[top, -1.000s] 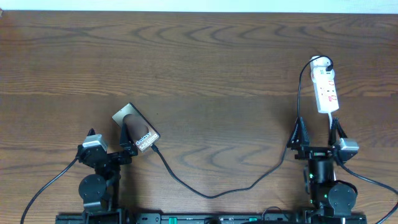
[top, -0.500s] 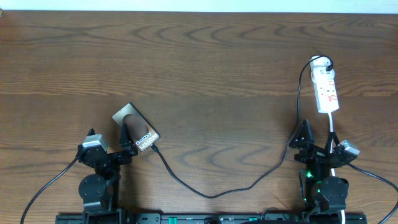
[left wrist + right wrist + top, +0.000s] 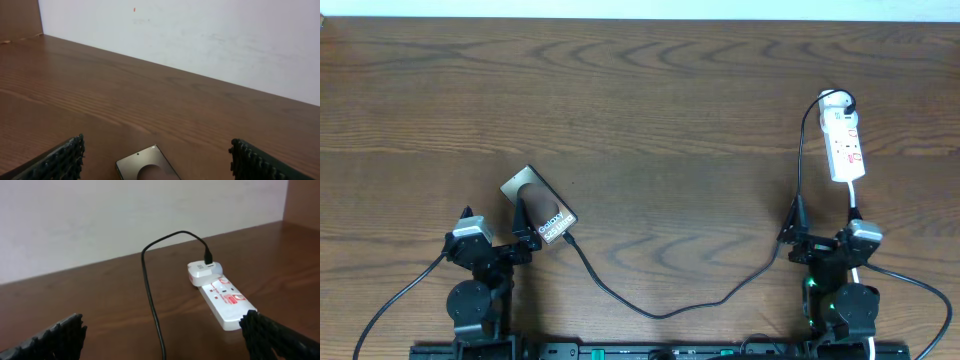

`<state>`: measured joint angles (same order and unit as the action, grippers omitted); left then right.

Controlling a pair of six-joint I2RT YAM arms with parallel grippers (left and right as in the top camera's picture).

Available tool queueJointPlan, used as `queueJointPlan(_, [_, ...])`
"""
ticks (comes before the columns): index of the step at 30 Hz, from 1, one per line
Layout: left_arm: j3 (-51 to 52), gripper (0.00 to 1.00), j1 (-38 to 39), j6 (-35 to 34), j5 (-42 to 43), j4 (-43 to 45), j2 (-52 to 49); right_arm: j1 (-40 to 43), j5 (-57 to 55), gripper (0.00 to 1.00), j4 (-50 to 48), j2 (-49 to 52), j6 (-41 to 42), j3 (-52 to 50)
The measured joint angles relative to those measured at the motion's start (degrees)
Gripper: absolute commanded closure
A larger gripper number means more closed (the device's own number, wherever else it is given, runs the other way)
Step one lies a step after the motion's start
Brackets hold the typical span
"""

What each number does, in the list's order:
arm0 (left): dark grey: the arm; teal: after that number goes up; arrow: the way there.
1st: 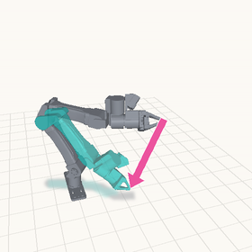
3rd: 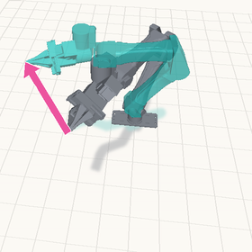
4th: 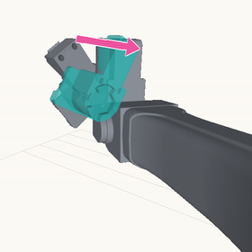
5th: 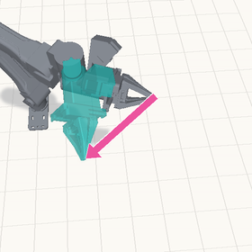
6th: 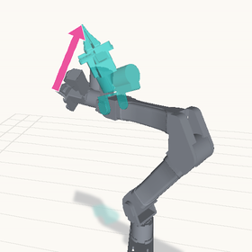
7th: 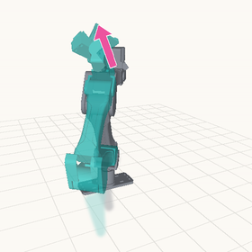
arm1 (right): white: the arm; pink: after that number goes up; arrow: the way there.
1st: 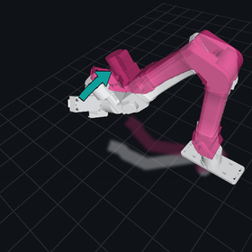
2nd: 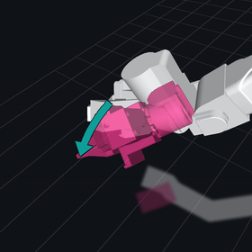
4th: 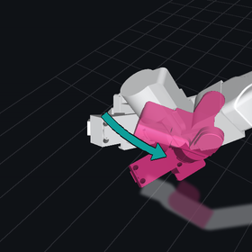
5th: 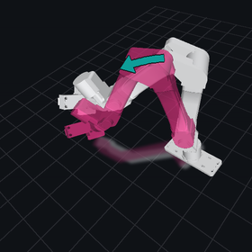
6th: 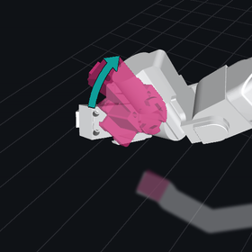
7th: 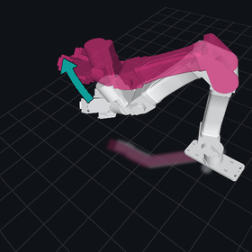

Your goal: Plug charger to phone and switch on socket

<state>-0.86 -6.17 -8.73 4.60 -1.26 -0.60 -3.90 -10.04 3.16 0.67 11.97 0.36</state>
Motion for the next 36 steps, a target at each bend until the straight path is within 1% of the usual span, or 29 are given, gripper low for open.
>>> queueJointPlan(3, [0.0, 0.09, 0.0, 0.0, 0.0, 0.0, 0.0, 0.0, 0.5, 0.01, 0.0, 0.0, -1.8, 0.0])
queueJointPlan(10, [0.0, 0.08, 0.0, 0.0, 0.0, 0.0, 0.0, 0.0, 1.1, 0.01, 0.0, 0.0, -3.3, 0.0])
queueJointPlan(36, [0.0, 0.09, 0.0, 0.0, 0.0, 0.0, 0.0, 0.0, 1.3, 0.01, 0.0, 0.0, -3.5, 0.0])
